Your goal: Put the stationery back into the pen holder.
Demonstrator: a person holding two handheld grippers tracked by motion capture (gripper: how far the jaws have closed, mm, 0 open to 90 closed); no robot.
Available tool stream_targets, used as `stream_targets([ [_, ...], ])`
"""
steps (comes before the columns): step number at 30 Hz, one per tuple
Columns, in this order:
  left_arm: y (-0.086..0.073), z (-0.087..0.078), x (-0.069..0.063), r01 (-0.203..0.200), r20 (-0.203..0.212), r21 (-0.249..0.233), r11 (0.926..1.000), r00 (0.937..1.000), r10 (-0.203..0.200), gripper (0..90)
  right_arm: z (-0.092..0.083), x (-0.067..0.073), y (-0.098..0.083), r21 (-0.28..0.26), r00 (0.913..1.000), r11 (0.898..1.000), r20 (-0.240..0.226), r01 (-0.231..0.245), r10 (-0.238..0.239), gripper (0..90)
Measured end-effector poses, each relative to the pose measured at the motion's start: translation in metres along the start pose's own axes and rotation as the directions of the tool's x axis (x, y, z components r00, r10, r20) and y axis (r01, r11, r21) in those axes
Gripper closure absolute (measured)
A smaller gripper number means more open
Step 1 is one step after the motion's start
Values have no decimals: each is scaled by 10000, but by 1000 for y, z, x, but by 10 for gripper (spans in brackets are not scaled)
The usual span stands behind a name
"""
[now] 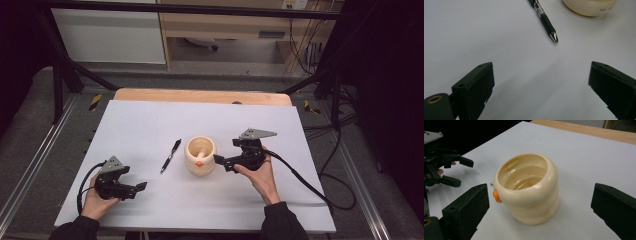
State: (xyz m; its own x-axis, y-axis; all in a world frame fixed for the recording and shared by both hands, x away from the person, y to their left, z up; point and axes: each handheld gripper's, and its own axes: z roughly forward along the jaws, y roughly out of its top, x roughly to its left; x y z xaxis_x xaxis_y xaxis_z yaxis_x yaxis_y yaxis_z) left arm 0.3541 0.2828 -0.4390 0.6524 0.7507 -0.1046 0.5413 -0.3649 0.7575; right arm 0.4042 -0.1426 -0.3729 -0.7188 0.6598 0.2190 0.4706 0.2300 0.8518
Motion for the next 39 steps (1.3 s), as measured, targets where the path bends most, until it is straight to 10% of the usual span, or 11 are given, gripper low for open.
stream_targets([
  [39,31,7,-17,188,47,336,9993,9998,-189,48,-55,-52,-93,1607,9962,9867,864,-232,94,7],
])
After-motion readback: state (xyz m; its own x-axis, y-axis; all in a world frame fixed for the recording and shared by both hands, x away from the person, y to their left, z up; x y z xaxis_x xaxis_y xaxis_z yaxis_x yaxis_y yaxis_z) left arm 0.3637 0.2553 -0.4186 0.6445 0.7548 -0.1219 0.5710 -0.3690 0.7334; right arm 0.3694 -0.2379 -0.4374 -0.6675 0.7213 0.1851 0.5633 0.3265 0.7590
